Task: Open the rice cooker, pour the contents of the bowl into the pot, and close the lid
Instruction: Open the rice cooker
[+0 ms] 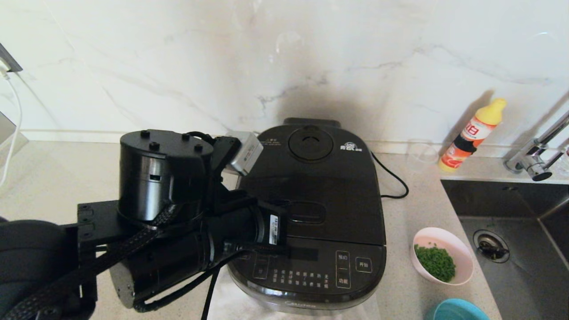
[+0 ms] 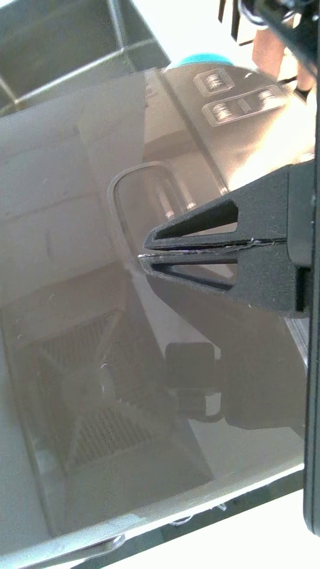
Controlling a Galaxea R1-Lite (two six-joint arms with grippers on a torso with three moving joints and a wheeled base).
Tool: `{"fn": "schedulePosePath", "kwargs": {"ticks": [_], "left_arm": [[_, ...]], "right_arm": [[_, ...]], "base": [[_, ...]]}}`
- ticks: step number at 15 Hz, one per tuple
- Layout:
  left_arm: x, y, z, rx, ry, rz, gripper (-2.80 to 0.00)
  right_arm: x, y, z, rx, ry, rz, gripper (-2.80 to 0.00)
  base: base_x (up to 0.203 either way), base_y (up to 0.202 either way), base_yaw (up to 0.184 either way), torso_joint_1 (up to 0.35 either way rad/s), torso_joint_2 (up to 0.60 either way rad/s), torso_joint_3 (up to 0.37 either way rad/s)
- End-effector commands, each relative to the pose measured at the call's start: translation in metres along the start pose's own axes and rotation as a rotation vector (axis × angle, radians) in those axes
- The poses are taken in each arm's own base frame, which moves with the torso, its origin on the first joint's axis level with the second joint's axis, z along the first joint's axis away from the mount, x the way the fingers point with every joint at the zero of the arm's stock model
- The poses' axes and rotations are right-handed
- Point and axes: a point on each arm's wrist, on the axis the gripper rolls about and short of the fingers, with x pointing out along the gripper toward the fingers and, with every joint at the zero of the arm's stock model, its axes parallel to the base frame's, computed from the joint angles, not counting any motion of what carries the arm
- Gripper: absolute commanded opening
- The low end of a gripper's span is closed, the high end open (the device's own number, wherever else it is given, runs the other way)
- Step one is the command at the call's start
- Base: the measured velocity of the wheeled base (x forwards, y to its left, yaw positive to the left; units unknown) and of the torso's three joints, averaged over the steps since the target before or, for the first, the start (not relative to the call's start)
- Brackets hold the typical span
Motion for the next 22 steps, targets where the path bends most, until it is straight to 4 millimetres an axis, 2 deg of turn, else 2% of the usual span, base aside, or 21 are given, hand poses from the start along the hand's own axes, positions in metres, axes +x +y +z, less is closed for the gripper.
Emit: {"fn": "schedulePosePath", "kwargs": {"ticks": [1, 5, 11, 22], "left_arm": [[-0.007, -0.005, -0.003, 0.005, -0.002, -0.025, -2.80], [-0.007, -0.012, -0.011, 0.018, 0.024, -0.050, -2.80], [0.002, -0.012, -0.021, 0.024, 0.055, -0.039, -2.80], [0.014, -0.007, -0.008, -0.005, -0.001, -0.014, -2.80]], "right_arm": [[0.000, 0.000, 0.000, 0.000, 0.000, 0.001, -2.80], [0.000, 0.000, 0.000, 0.000, 0.000, 0.000, -2.80], [0.000, 0.000, 0.000, 0.000, 0.000, 0.002, -2.80], [0.000, 0.000, 0.000, 0.000, 0.000, 0.001, -2.80]], "base": [[0.000, 0.000, 0.000, 0.000, 0.00, 0.000], [0.000, 0.000, 0.000, 0.000, 0.00, 0.000], [0.000, 0.000, 0.000, 0.000, 0.00, 0.000], [0.000, 0.000, 0.000, 0.000, 0.00, 0.000]]}}
